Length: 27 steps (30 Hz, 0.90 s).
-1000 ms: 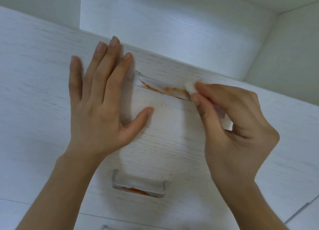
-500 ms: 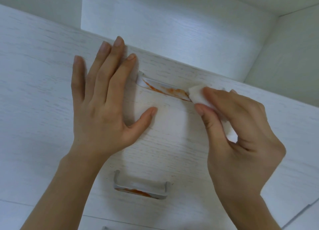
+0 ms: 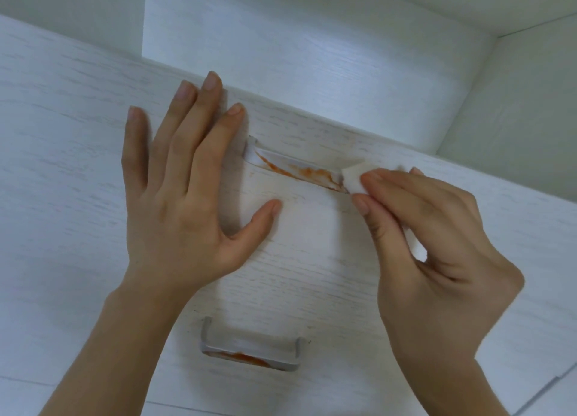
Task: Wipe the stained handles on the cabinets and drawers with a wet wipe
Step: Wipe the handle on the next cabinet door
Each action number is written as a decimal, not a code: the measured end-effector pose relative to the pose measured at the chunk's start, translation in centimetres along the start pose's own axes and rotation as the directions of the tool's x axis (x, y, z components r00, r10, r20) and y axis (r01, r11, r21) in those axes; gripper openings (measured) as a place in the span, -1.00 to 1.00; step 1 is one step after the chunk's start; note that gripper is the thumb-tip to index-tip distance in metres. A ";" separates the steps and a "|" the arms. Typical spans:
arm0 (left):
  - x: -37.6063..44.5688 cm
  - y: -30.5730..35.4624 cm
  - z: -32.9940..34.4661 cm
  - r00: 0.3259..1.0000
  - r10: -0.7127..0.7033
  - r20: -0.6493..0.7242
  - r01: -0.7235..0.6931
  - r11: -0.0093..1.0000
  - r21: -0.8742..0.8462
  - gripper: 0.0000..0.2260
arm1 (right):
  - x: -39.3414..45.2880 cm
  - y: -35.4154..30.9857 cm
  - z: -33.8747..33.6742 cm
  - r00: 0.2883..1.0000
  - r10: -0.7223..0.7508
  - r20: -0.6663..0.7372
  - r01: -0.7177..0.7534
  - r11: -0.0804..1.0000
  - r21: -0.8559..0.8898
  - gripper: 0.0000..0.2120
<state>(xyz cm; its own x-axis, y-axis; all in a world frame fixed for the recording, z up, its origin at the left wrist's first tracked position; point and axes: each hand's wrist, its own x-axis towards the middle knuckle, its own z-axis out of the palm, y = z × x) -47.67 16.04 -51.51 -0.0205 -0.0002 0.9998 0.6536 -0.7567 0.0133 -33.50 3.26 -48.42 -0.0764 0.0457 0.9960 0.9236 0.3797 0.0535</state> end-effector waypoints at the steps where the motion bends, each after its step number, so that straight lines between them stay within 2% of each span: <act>1: 0.0 0.0 0.0 1.000 -0.001 0.000 0.001 1.000 0.000 -0.38 | 0.0 -0.1 -0.1 1.000 0.002 0.004 -0.002 1.000 -0.002 -0.82; 9: 0.0 0.0 0.0 1.000 -0.010 -0.001 0.010 1.000 -0.015 -0.39 | 0.8 -0.6 -0.1 0.996 -0.043 0.078 0.046 0.998 -0.045 -0.85; 17: 0.0 0.0 0.1 1.000 -0.002 0.000 0.002 1.000 -0.012 -0.39 | 0.4 -0.6 1.0 0.997 -0.072 0.032 0.074 0.996 -0.040 -0.87; 21: 0.0 0.0 -0.2 1.000 -0.003 0.006 0.003 1.000 -0.020 -0.40 | 0.2 -0.7 0.1 1.000 -0.010 0.010 0.010 1.000 -0.006 -0.81; 27: 0.2 -1.3 -1.2 0.997 0.079 0.020 -0.079 0.997 -0.007 -0.43 | 1.1 -1.3 1.2 0.995 -0.048 0.085 0.049 0.999 -0.016 -0.85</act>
<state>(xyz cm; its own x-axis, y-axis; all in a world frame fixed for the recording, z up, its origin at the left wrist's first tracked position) -49.44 16.30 -51.39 0.0462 -0.0472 0.9978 0.6478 -0.7590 -0.0659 -35.21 3.98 -47.47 -0.1522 0.1057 0.9827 0.9246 0.3664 0.1038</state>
